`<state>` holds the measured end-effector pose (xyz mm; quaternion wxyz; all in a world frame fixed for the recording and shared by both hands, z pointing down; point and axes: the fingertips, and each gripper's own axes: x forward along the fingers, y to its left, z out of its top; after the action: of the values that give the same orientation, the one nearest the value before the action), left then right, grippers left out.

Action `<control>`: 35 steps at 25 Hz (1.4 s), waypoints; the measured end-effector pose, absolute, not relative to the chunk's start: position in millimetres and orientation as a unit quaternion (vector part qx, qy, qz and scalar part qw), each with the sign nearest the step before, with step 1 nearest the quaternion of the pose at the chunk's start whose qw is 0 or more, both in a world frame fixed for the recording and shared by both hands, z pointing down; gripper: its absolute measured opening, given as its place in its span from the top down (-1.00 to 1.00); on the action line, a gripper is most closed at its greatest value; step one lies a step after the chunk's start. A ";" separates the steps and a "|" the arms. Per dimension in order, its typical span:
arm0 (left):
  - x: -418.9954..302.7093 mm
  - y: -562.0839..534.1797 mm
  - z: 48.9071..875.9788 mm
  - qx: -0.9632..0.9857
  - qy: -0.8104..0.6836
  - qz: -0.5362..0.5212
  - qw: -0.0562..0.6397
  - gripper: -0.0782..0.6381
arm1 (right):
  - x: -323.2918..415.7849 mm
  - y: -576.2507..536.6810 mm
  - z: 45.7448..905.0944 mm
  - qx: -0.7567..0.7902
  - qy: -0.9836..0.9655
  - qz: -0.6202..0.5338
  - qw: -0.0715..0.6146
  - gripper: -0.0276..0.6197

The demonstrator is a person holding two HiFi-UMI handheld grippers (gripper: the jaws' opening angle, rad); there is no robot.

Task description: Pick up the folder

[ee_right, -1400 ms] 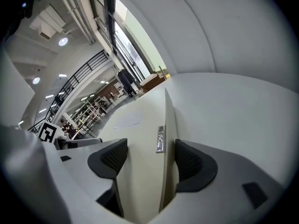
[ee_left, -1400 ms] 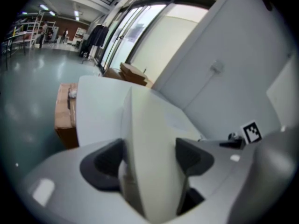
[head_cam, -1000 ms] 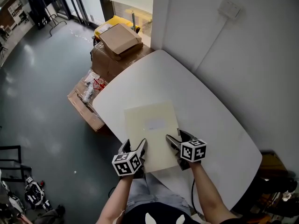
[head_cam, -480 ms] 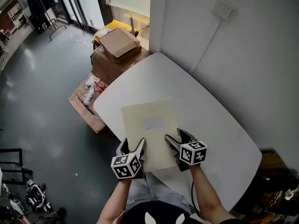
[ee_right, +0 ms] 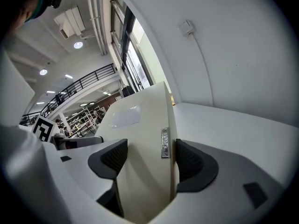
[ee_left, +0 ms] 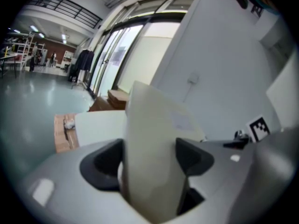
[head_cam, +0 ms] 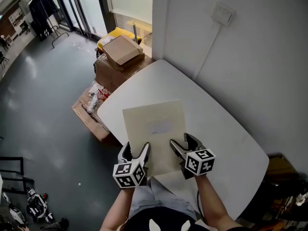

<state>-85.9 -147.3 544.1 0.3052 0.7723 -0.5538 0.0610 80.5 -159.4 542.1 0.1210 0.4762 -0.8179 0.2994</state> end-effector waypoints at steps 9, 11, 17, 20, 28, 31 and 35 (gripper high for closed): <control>-85.6 -140.0 501.7 0.782 -0.559 0.040 0.272 -0.17 | 80.6 -150.8 501.8 0.483 -0.824 0.277 0.101 0.00; -85.9 -138.1 491.2 0.785 -0.559 0.035 0.263 -0.17 | 80.4 -148.3 491.7 0.486 -0.826 0.271 0.094 0.00; -87.5 -128.8 466.9 0.789 -0.562 0.020 0.247 -0.17 | 78.7 -139.2 466.4 0.489 -0.830 0.253 0.084 0.00; -88.4 -122.9 459.6 0.789 -0.563 0.014 0.247 -0.18 | 77.9 -134.1 457.8 0.487 -0.833 0.247 0.083 0.00; -95.7 -112.7 443.6 0.787 -0.568 0.004 0.240 -0.18 | 70.5 -125.8 440.8 0.482 -0.839 0.236 0.085 0.00; -96.4 -112.7 439.1 0.788 -0.568 0.001 0.240 -0.18 | 69.8 -125.6 435.4 0.483 -0.840 0.232 0.085 0.00; -99.9 -110.5 433.3 0.788 -0.568 -0.008 0.239 -0.18 | 66.3 -124.1 426.3 0.484 -0.843 0.220 0.087 0.00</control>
<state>-99.9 -110.5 433.3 0.2391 0.7877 -0.5676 -0.0084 66.3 -124.1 426.3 0.0873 0.4836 -0.8428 0.2197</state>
